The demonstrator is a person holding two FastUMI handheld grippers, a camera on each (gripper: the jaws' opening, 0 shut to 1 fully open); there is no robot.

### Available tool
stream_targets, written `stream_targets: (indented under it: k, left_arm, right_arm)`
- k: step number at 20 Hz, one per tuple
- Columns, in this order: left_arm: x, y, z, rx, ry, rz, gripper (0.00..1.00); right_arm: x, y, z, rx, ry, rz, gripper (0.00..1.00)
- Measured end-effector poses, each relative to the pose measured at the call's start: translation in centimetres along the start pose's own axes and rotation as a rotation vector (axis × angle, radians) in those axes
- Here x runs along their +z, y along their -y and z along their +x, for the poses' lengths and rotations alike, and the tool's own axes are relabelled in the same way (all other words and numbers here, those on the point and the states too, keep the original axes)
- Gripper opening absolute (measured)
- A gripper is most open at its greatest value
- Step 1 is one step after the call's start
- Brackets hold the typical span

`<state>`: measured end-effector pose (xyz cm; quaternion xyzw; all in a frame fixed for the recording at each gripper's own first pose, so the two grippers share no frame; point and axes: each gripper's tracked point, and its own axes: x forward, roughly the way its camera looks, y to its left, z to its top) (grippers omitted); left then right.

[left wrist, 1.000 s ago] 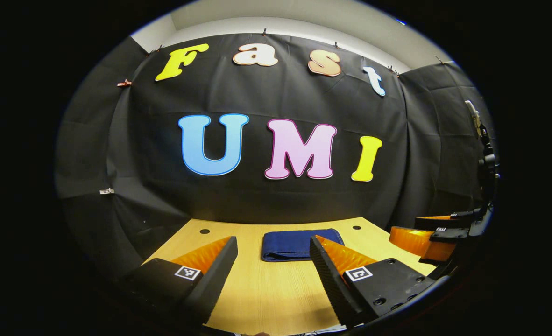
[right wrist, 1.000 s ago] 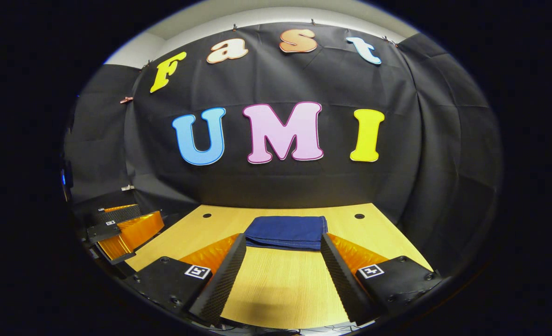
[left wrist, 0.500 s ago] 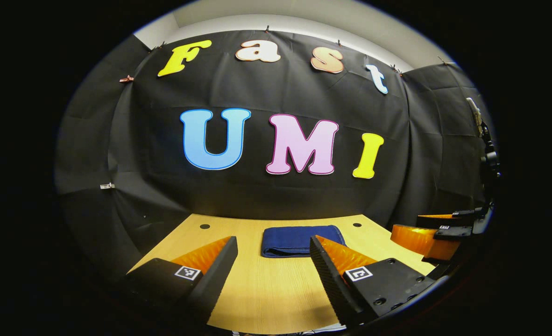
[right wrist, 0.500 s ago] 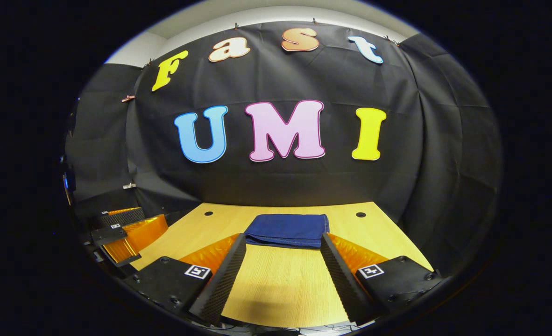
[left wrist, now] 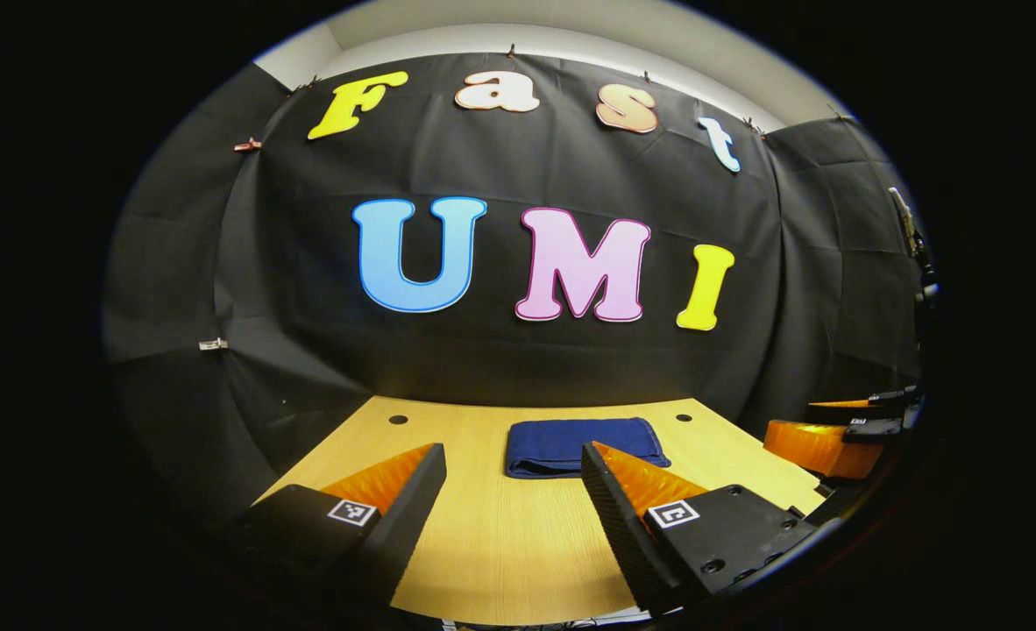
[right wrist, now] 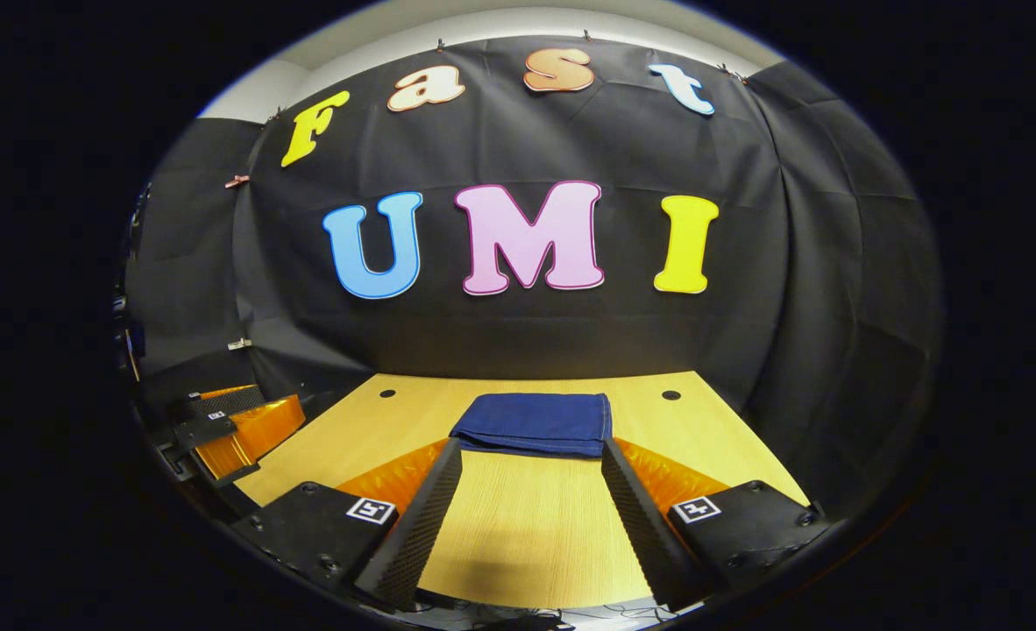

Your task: Grasp the waist and the cuffs of the jeans and fold them to make the two legs overlap; first hold the waist and fold one-third of the jeans toward the cuffs, then hold the cuffs and fold the remaining one-third in the same direction to finish folding.

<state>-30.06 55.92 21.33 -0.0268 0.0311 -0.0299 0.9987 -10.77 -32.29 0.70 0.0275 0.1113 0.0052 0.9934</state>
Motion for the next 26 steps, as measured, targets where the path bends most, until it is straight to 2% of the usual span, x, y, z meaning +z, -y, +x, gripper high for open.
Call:
stream_targets:
  k: [10, 19, 26]
  left_arm:
    - [0.4, -0.3, 2.2, -0.04, 0.0, 0.018, 0.96]
    - [3.1, 0.9, 3.9, -0.054, 0.046, 0.032, 0.96]
    - [2.5, 1.1, 3.7, -0.049, 0.042, 0.037, 0.96]
  right_arm:
    - [2.4, 1.0, 0.4, -0.044, 0.033, -0.061, 0.98]
    - [3.6, 0.6, 1.3, -0.026, 0.041, -0.061, 0.98]
    - [3.7, 1.0, 1.5, -0.026, 0.043, -0.049, 0.98]
